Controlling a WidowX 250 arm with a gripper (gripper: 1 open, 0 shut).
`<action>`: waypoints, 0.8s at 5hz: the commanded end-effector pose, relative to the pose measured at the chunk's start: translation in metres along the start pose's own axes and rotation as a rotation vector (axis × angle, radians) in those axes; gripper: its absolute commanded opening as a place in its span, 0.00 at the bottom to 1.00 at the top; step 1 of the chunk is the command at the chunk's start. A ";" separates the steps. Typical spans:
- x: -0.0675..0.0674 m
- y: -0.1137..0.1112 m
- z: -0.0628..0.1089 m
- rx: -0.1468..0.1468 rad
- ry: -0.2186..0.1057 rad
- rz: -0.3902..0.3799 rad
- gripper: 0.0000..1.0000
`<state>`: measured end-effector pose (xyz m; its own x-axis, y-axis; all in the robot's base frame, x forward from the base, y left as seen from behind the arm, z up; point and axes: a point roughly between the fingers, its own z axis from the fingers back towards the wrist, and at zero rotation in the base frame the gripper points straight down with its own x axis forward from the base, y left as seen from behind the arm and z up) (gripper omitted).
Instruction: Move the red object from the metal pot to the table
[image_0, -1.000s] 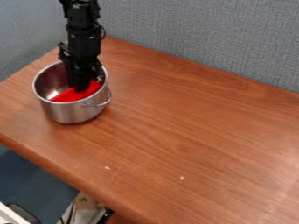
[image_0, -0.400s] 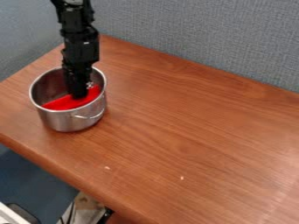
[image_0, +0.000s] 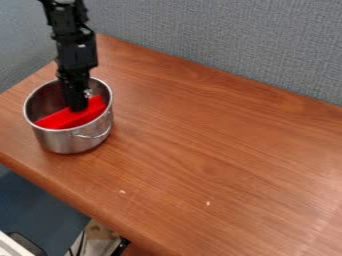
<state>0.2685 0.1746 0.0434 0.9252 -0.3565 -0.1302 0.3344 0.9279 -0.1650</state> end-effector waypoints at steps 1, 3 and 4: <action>0.002 -0.011 0.028 0.019 -0.022 0.025 0.00; 0.013 -0.042 0.067 0.043 -0.029 0.049 0.00; 0.022 -0.060 0.088 0.087 -0.046 0.040 0.00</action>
<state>0.2806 0.1177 0.1152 0.9365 -0.3214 -0.1401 0.3049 0.9439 -0.1270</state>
